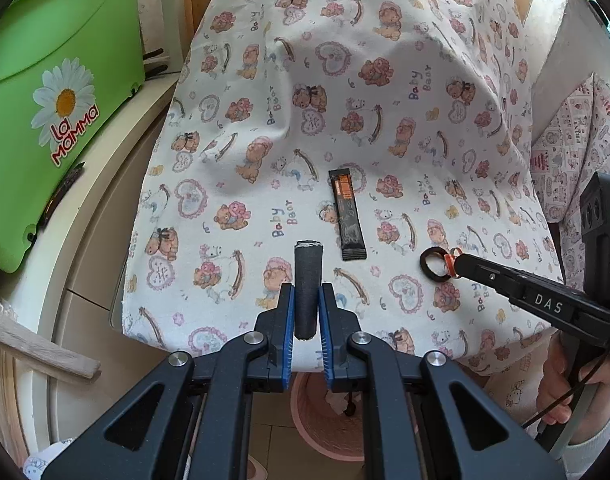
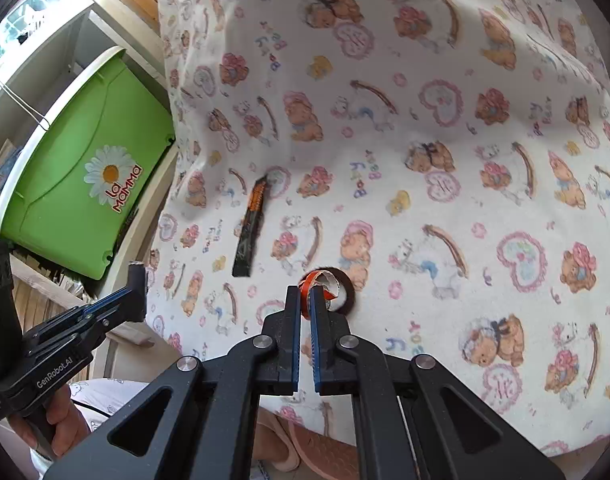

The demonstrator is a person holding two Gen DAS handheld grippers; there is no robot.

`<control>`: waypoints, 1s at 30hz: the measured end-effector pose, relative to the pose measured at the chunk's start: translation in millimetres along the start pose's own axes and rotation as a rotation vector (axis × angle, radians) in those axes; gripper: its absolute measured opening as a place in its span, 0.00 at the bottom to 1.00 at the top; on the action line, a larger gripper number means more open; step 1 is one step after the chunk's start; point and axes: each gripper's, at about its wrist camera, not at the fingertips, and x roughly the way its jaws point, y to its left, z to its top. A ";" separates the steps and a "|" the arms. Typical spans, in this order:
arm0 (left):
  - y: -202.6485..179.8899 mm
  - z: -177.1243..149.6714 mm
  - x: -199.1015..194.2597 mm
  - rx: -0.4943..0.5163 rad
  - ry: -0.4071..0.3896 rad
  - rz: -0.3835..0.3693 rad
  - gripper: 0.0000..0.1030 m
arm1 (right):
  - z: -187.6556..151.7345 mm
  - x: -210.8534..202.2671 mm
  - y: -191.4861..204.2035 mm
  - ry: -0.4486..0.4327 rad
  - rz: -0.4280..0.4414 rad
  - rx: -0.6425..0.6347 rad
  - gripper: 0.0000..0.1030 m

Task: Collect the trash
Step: 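Carry the black cylinder and orange-red item over the pink wastebasket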

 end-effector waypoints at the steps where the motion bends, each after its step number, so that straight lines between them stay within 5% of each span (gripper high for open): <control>1: 1.1 -2.2 -1.1 -0.006 0.003 -0.001 0.11 | -1.5 -2.5 -0.6 0.002 -0.002 0.001 0.05; 12: -15.7 -21.6 -25.9 -0.003 0.011 -0.027 0.11 | -34.1 -32.7 21.2 0.027 -0.062 -0.064 0.05; 19: -42.8 -36.3 -18.1 0.031 0.082 -0.101 0.11 | -72.5 -59.9 46.4 0.029 -0.127 -0.117 0.05; 30: -52.4 -85.2 33.7 0.064 0.247 -0.104 0.11 | -121.8 -28.5 26.5 0.082 -0.209 -0.123 0.05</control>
